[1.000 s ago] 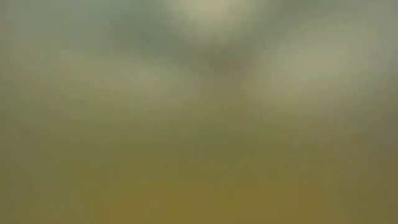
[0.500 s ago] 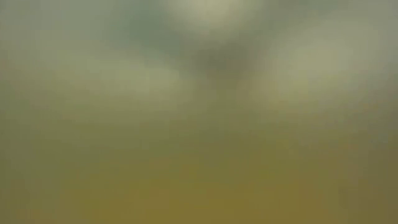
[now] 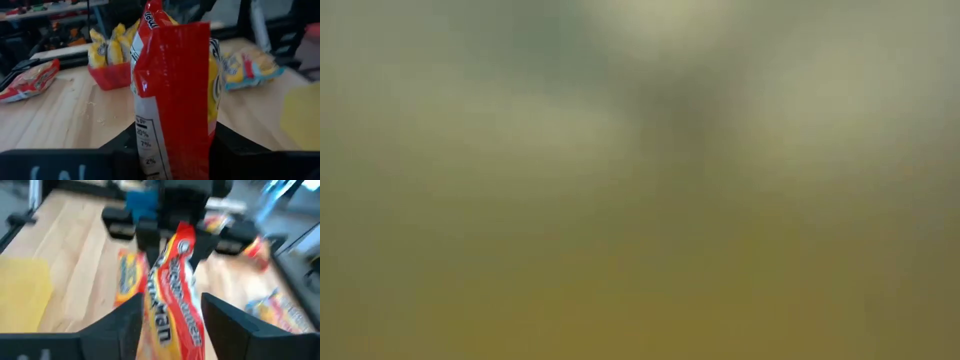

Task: Sort Maruchan noodles
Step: Put the red noodle pack into the yellow bin

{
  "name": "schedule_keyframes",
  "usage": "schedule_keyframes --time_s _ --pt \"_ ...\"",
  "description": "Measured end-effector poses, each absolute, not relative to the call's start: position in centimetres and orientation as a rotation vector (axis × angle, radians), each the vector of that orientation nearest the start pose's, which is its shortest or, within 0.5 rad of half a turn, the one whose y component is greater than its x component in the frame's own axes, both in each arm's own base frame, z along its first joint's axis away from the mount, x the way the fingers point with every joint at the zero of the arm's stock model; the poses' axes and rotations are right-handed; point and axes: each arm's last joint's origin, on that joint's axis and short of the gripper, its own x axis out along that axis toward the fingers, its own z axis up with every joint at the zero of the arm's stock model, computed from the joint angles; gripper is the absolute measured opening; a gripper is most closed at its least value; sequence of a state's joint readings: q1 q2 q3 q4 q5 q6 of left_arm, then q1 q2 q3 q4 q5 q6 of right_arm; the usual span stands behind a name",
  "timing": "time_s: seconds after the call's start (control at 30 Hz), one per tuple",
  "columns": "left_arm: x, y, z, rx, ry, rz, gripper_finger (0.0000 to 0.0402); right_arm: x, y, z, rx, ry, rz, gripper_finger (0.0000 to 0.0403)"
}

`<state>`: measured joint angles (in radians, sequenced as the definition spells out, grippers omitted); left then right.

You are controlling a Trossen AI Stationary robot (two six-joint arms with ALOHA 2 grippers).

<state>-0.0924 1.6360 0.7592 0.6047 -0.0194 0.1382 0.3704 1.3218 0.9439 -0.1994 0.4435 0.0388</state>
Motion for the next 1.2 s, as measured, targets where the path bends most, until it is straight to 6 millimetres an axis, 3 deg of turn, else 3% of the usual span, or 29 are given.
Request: schedule_keyframes --time_s 0.27,0.5,0.67,0.9,1.07,1.2 --pt "36.1 -4.1 22.3 0.223 0.505 -0.040 0.0135 29.6 9.7 28.7 -0.212 0.753 -0.038 0.0249" --pt "36.2 -5.3 23.7 0.242 0.524 -0.157 0.0135 30.9 10.4 30.7 -0.270 0.898 -0.033 0.0270" --pt "35.4 -7.3 24.7 0.203 0.485 -0.381 0.0135 30.2 12.2 32.7 -0.297 0.860 0.058 0.0268" --pt "33.6 -10.1 27.4 0.193 0.329 -0.732 0.0135 27.3 16.3 36.5 -0.373 0.627 0.146 0.0248" --pt "34.2 -12.4 26.0 0.349 0.204 -0.916 0.0135 26.3 18.6 37.4 -0.379 0.514 0.152 0.0243" --pt "36.1 -12.2 23.7 0.380 0.152 -0.943 0.0135 26.1 19.5 37.4 -0.324 0.487 0.157 0.0243"
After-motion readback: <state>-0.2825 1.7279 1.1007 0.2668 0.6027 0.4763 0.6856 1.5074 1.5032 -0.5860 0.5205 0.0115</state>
